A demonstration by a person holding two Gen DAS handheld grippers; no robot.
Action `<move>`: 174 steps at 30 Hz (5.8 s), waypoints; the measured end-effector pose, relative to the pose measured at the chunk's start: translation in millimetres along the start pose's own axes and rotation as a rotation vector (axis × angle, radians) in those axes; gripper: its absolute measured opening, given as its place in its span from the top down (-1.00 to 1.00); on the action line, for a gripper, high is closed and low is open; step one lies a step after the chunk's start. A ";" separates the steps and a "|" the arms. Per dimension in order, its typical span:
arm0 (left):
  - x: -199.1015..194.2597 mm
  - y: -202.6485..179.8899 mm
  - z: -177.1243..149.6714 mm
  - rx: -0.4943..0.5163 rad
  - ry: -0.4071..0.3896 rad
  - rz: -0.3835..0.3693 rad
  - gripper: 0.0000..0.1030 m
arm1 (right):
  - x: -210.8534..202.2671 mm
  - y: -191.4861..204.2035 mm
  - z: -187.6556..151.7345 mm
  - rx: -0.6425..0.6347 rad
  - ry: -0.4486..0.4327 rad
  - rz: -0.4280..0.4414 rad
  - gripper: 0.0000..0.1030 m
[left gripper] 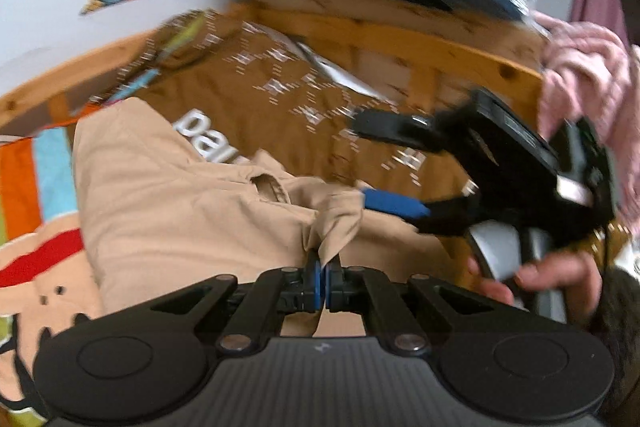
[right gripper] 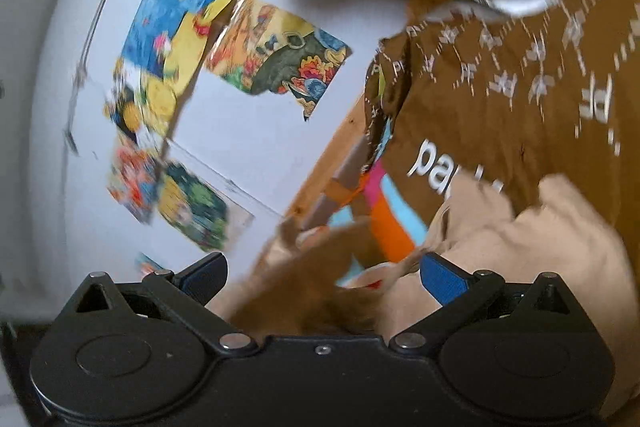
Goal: Fold large clothes
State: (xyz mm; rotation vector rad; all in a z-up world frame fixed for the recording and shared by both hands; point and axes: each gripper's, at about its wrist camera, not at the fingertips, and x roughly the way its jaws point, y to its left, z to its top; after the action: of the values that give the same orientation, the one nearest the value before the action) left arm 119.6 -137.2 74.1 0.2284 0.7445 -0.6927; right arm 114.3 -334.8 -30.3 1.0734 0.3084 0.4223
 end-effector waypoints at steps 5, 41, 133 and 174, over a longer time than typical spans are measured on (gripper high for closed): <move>6.4 -7.4 -7.8 -0.012 -0.002 -0.029 1.00 | 3.9 -5.5 6.6 0.012 0.047 -0.037 -0.79; 76.5 -45.3 -12.2 -0.004 0.048 -0.259 0.32 | -2.0 -33.1 14.9 -0.404 0.072 -0.537 0.95; 46.6 111.7 -101.4 -0.488 0.068 0.027 -0.99 | 183.8 39.3 -16.3 -0.918 0.263 -0.584 -0.33; 101.3 178.6 -89.0 -0.652 0.140 -0.288 -1.00 | 179.2 -51.0 46.2 -0.433 0.913 -0.370 -0.99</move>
State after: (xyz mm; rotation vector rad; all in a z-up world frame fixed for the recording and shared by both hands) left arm 241.1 -14.4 -68.2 -0.4374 1.1101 -0.6723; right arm 301.5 -306.4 -62.2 0.3269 1.1477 0.5922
